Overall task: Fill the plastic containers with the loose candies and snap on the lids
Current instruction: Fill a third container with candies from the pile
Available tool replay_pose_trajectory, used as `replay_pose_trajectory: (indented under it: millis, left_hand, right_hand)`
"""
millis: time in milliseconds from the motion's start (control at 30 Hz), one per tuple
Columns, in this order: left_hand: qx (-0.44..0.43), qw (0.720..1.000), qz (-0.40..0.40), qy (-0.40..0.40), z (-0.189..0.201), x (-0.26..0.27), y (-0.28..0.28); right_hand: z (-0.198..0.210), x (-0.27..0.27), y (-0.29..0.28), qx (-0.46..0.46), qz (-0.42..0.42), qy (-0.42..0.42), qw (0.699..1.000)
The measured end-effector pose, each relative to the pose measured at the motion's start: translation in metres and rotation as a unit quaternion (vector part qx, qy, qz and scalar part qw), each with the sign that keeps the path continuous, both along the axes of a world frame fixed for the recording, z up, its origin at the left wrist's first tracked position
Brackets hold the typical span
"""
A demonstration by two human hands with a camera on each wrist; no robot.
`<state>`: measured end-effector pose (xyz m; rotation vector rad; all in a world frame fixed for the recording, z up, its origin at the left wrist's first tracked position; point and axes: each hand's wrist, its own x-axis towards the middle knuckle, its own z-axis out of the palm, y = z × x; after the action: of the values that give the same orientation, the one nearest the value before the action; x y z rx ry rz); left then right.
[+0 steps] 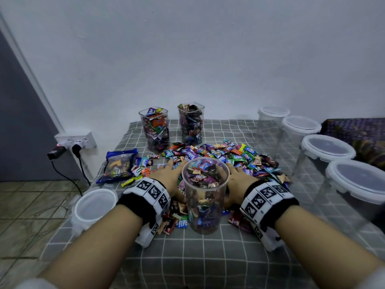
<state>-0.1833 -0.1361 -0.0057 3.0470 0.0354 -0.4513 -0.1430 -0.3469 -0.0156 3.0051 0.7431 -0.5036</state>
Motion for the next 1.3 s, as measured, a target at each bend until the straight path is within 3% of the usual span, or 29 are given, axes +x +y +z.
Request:
replay_pose_trajectory:
  millis: [267,1033,1300]
  left_hand:
    - [0.035,0.998,-0.047,0.01,-0.002,0.009,-0.002]
    - [-0.011,0.997,-0.014,-0.074,0.005,-0.005,-0.02]
    - [-0.011,1.0,-0.022,-0.017,-0.006,0.004,-0.004]
  right_hand:
    - [-0.009,0.015,0.003,-0.011,0.022,0.0,1.0]
    - [0.002,0.003,0.006,0.071,0.023,-0.097,0.993]
    - [0.009,-0.003,0.005,0.092,0.013,-0.112,0.989]
